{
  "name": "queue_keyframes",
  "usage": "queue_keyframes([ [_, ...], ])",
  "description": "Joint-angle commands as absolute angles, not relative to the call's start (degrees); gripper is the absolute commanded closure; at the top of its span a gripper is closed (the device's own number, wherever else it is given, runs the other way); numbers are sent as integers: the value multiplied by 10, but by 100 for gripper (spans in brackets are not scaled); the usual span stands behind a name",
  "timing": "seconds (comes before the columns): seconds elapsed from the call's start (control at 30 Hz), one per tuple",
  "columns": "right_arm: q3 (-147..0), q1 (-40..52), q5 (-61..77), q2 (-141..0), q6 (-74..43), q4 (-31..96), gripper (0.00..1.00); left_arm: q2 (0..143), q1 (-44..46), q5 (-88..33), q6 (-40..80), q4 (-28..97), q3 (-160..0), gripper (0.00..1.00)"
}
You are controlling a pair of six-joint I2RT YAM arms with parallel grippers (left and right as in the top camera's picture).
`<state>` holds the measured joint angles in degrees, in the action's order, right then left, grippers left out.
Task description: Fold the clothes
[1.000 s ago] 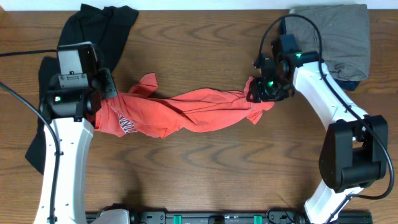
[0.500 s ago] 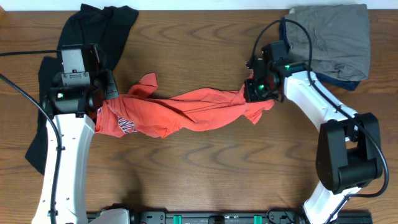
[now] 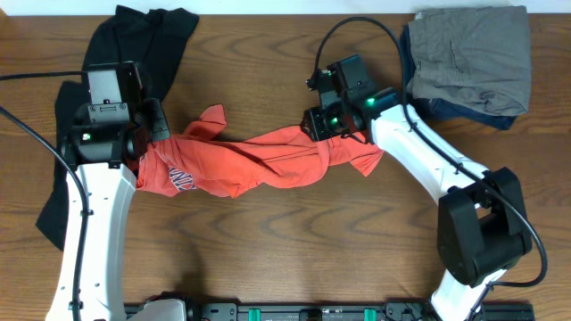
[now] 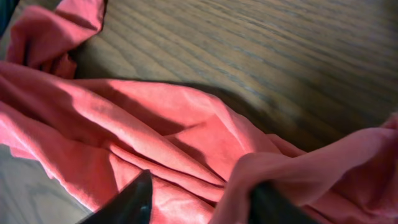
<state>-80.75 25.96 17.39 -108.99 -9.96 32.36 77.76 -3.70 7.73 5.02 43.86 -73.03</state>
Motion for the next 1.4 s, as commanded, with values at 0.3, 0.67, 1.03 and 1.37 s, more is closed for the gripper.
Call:
queue_keyframes([
  [0.3, -818, 187, 148, -1071, -111, 334, 36, 778, -39, 80, 61, 438, -726, 94],
  [0.67, -815, 135, 139, -1091, -107, 336, 51, 778, -39, 80, 61, 436, -726, 93],
  [1.03, -815, 136, 140, -1168, -107, 299, 54, 778, -39, 80, 61, 436, -726, 94],
  [1.37, -815, 137, 161, -1183, -107, 255, 78, 778, -39, 80, 61, 434, -726, 94],
])
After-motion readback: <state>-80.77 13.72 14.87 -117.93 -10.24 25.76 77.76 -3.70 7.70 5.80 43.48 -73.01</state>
